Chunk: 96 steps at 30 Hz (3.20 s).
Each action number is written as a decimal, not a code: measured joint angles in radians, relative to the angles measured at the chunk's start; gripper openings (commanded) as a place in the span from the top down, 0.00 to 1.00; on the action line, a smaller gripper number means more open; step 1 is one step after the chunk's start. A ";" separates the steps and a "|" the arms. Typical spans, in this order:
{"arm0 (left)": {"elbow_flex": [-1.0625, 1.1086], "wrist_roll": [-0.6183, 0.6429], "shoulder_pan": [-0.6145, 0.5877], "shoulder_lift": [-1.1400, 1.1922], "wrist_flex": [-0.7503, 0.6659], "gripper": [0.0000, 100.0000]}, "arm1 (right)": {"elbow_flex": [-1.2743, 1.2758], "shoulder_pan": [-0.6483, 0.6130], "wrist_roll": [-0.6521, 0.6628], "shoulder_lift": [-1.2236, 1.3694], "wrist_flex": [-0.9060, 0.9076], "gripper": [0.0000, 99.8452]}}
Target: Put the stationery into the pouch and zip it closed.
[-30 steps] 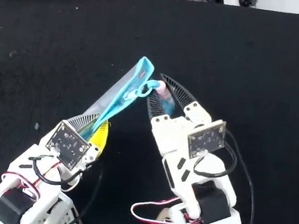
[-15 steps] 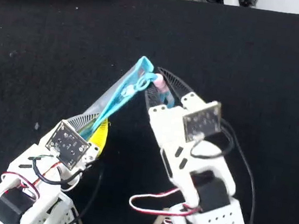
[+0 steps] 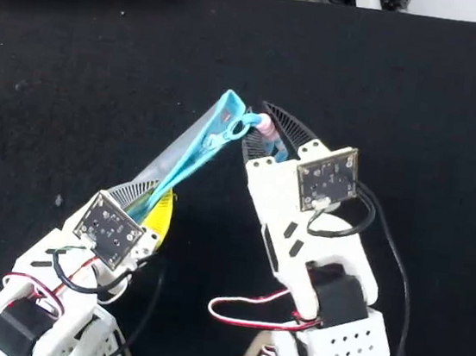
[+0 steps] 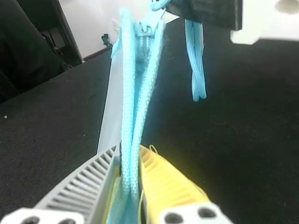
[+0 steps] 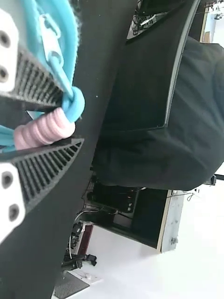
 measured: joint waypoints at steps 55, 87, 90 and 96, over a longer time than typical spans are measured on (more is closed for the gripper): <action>0.037 0.000 0.000 0.002 -0.086 0.97 | 0.078 -0.071 -0.005 0.124 -0.058 0.99; 0.055 0.008 0.068 -0.015 -0.163 0.97 | 0.180 -0.184 -0.002 -0.157 0.048 0.99; 0.048 0.006 0.068 -0.018 -0.123 0.97 | 0.180 -0.192 -0.002 -0.157 0.048 0.99; 0.026 0.006 0.068 -0.018 -0.095 0.88 | 0.180 -0.190 -0.002 -0.157 0.048 0.99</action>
